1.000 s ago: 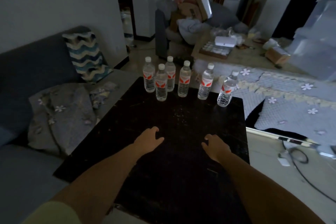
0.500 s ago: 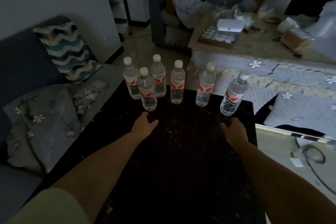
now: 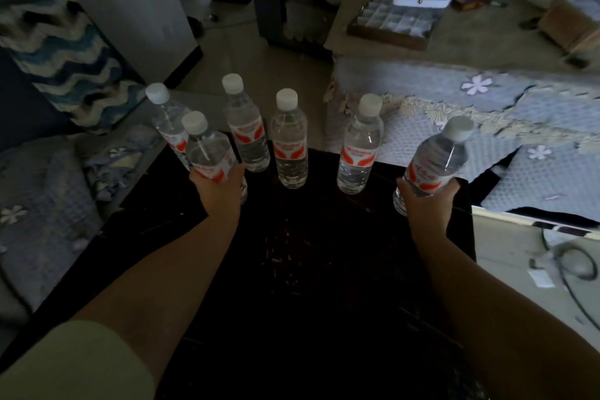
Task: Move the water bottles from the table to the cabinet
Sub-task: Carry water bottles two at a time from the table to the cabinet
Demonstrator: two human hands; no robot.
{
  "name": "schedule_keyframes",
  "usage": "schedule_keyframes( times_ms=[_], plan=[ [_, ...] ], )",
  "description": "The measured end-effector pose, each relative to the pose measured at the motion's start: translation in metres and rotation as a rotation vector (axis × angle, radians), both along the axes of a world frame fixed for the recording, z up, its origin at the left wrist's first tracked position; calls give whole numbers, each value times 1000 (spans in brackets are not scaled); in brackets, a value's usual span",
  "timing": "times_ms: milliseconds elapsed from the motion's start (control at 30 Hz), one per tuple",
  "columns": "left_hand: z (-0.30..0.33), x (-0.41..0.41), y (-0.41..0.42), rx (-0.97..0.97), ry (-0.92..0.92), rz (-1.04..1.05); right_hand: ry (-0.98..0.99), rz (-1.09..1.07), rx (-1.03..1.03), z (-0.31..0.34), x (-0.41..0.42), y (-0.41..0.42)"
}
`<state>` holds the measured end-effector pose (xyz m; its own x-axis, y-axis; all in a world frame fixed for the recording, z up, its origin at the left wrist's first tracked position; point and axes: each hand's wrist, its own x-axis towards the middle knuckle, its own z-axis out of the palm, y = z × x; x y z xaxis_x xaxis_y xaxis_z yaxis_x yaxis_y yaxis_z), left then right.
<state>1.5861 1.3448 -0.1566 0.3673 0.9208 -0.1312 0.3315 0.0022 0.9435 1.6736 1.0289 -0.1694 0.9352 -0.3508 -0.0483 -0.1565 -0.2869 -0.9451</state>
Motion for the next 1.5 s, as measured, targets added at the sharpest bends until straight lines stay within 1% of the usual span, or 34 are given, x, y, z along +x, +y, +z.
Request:
schedule_keyframes(
  times_ms=[133,233,367,433,567,700,800,867,1067,1200,1267,1500],
  plan=[
    [0,-6,5,86,85,-63,-23,29,-56,-4,8,-2],
    [10,-13,1,90,123,-90,-10,44,-65,0,2,-3],
    [20,-34,-18,67,137,-185,-4,90,-76,5,-22,-2],
    [24,-50,-30,36,142,-253,18,130,-84,9,-39,-2],
    [33,-87,-50,-102,229,-508,96,176,-96,19,-84,-6],
    [41,-132,-76,-157,235,-618,170,226,-97,27,-141,-14],
    [48,-162,-92,-260,295,-736,191,240,-114,29,-188,-24],
    [55,-183,-103,-290,323,-802,191,234,-122,33,-222,-30],
    [78,-248,-137,-177,267,-905,171,174,-165,51,-313,-55],
    [94,-281,-159,-101,245,-1043,147,78,-163,65,-367,-75],
    [101,-291,-174,-95,243,-1086,144,39,-178,73,-389,-86],
    [118,-321,-256,-38,222,-1294,143,-149,-218,102,-468,-148]
  ],
)
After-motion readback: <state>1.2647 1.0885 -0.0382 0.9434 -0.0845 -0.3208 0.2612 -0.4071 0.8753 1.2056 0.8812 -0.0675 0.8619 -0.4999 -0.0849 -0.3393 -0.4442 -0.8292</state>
